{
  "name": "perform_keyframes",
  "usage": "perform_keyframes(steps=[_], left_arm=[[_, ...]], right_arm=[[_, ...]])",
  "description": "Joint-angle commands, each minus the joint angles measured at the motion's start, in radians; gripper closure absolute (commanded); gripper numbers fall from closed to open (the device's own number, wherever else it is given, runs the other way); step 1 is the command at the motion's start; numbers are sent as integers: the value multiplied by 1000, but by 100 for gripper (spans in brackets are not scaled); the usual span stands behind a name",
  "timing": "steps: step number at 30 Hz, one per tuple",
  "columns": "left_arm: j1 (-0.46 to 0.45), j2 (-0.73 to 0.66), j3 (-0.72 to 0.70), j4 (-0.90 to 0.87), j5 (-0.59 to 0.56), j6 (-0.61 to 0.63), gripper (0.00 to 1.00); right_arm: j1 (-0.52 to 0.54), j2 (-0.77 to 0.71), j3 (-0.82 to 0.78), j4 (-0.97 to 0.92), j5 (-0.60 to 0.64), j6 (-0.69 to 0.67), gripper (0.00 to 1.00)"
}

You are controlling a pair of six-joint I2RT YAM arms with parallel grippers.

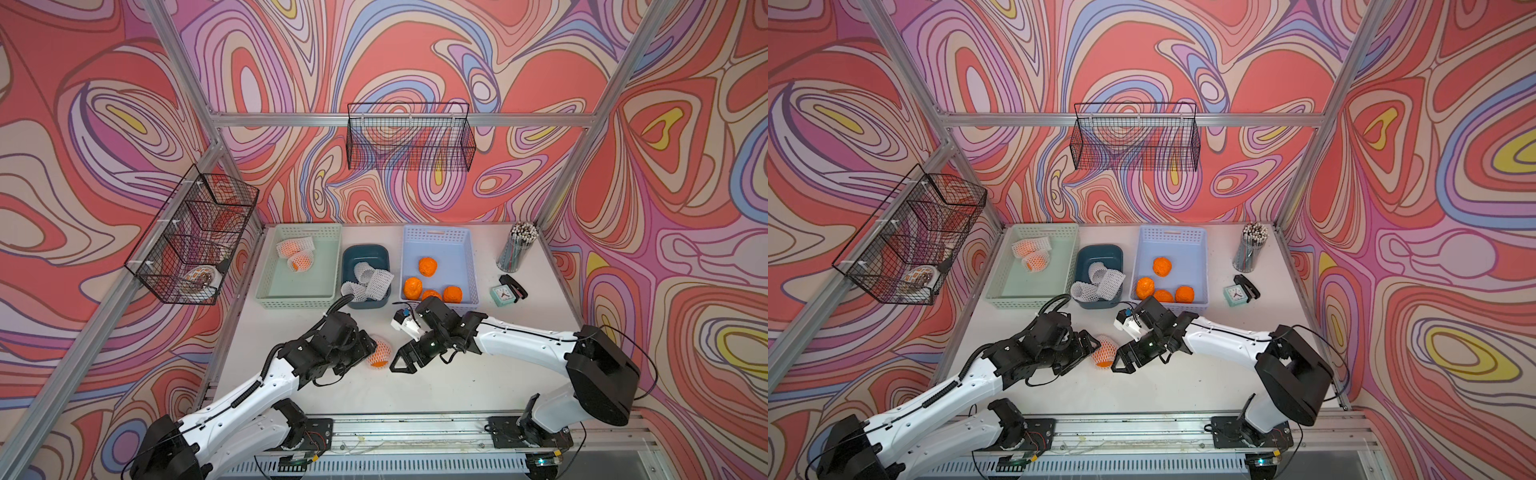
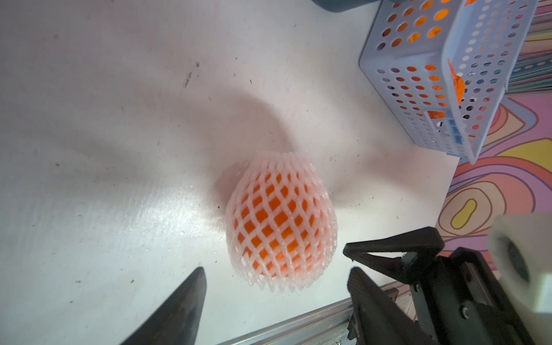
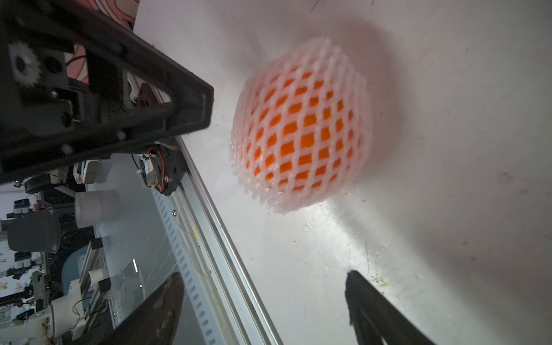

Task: Remove foam nets from oranges
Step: Remove the foam net from the orange.

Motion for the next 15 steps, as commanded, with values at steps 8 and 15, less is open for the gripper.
perform_keyframes(steps=[8,15], left_arm=[[40,-40,35,-176,-43,49,30],[55,-95,36,-204,-54,60,31]], right_arm=[[98,100,81,65,233,-87,20],[98,155,127,48,281,-122,20]])
